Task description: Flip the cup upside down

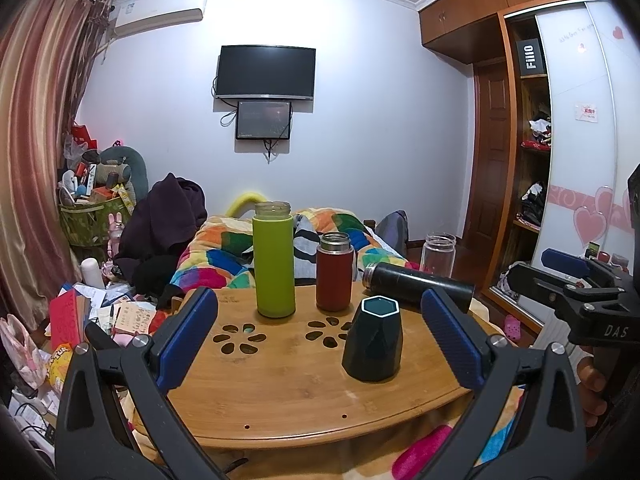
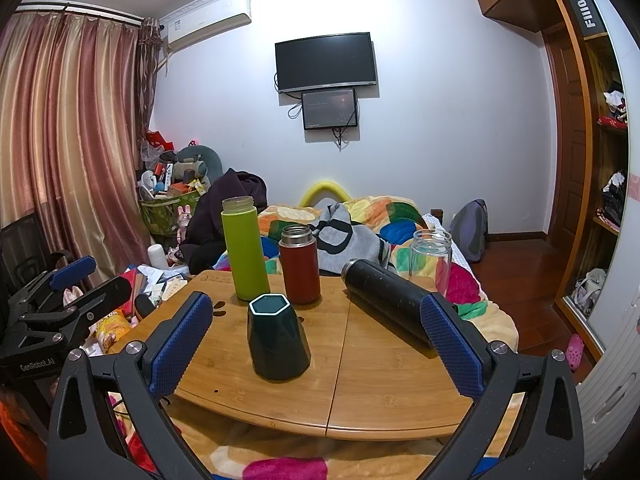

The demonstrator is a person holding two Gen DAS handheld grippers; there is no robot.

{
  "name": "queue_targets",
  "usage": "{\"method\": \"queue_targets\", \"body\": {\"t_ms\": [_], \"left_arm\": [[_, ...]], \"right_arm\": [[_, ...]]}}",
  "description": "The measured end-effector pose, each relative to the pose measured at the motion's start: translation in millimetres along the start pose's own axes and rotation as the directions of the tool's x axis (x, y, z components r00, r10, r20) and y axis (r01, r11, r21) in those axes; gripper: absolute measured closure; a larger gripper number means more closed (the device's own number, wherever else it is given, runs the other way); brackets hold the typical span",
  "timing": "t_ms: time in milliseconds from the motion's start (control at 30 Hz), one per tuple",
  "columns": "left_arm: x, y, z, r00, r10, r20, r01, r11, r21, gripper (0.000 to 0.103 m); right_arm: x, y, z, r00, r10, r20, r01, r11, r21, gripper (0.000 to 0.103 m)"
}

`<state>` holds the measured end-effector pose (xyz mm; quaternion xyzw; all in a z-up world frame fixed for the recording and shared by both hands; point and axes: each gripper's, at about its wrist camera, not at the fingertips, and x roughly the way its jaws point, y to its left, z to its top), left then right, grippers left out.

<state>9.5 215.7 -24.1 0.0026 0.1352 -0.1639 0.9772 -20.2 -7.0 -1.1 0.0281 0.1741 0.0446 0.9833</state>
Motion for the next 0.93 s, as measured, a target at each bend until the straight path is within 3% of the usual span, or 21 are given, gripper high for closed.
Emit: {"method": "queue_targets", "body": {"t_ms": [933], "left_arm": [[-3.2, -2.2, 3.4, 1.000, -0.029, 0.005, 0.029, 1.000, 0.007, 0.000]], "right_arm": [[-0.1, -0.9, 3.9, 1.000, -0.002, 0.002, 0.002, 1.000, 0.006, 0.000]]}}
